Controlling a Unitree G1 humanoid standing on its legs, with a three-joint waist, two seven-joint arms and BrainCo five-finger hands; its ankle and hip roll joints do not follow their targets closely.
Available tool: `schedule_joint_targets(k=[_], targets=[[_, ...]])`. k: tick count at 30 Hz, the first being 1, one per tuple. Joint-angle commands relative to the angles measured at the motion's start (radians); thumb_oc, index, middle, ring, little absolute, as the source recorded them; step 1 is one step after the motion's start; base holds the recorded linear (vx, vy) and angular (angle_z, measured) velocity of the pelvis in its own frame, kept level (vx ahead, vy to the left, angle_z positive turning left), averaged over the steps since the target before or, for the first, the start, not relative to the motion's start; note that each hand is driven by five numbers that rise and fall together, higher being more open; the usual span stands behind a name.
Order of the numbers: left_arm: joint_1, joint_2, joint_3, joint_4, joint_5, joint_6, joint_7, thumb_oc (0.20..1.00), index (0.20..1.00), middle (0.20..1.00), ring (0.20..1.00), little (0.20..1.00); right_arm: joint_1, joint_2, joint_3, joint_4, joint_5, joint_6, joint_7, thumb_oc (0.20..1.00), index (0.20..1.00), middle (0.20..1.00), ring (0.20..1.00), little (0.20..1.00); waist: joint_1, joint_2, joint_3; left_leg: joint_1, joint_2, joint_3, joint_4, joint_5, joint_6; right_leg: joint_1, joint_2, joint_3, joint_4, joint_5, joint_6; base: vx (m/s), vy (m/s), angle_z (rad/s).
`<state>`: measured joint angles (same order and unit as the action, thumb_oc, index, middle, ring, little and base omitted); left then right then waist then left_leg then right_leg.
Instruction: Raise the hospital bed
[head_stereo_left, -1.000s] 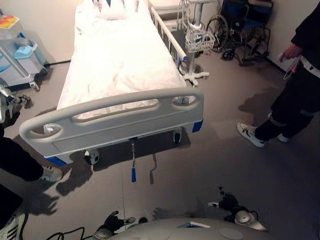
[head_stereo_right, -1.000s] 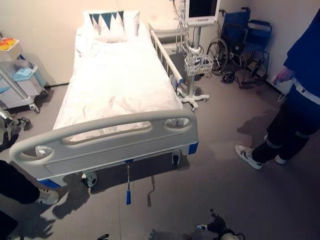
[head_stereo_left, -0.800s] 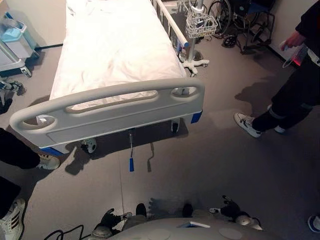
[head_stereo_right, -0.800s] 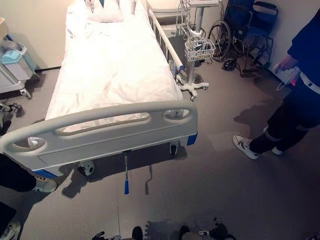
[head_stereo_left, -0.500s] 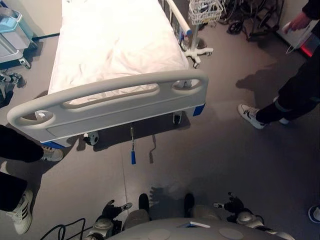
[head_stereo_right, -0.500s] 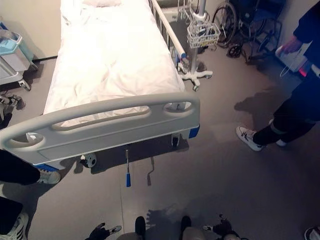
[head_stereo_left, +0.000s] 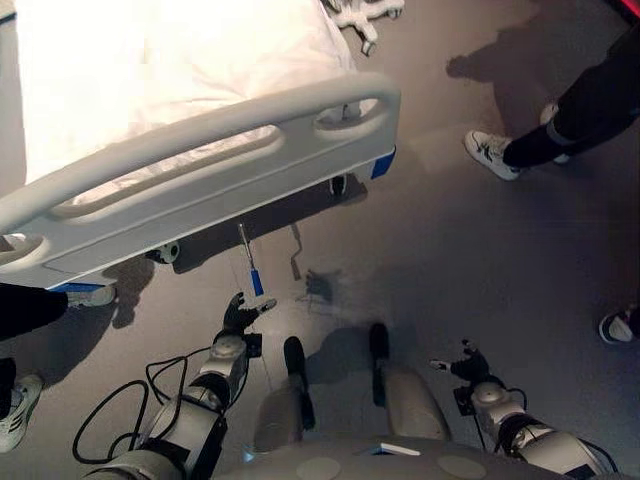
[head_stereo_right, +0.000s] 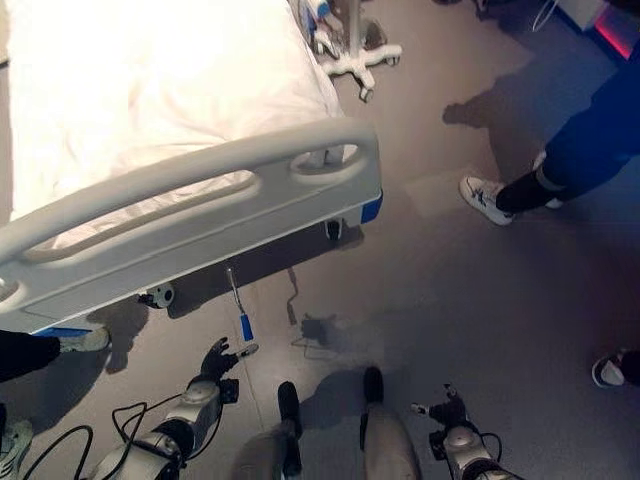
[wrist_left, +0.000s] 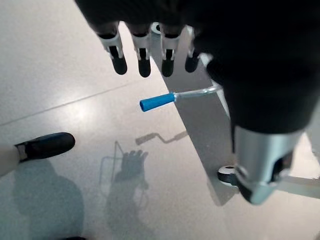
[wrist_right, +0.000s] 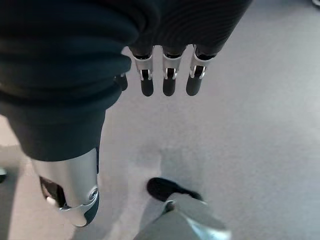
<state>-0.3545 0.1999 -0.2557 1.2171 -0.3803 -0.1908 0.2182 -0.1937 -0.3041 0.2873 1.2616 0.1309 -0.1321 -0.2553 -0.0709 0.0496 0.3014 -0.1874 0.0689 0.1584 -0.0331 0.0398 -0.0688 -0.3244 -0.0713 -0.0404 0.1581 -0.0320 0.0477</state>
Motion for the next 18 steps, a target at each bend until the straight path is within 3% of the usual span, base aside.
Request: schedule_joint_targets(k=[1,18], targets=[[-0.042,0.006,0.008,-0.005,-0.068,-0.018,0.009,1.000,1.000,1.000,1.000,1.000,-0.029,-0.028,0.037,-0.023,0.035,-0.015,-0.026,1.000,1.000,1.000,1.000,1.000,-0.024,-0.032,0.017,-0.023,-0.037,-0.010,-0.005,0.061,0.036,-0.019,-0.045,0.036,-0.088,0.157,0.068,-0.04,0.013,-0.11],[-0.214,0.076,0.001,-0.011,-0.121,-0.013,0.022,1.000,1.000,1.000,1.000,1.000,-0.047,-0.056,0.054,-0.076,0.046,-0.046,-0.043,1.000,1.000,1.000,1.000,1.000,-0.051,-0.066,0.093,-0.128,-0.033,0.001,0.005,0.088,0.028,-0.128,-0.041,0.055,-0.090,0.198,0.072,-0.05,-0.002,-0.06]])
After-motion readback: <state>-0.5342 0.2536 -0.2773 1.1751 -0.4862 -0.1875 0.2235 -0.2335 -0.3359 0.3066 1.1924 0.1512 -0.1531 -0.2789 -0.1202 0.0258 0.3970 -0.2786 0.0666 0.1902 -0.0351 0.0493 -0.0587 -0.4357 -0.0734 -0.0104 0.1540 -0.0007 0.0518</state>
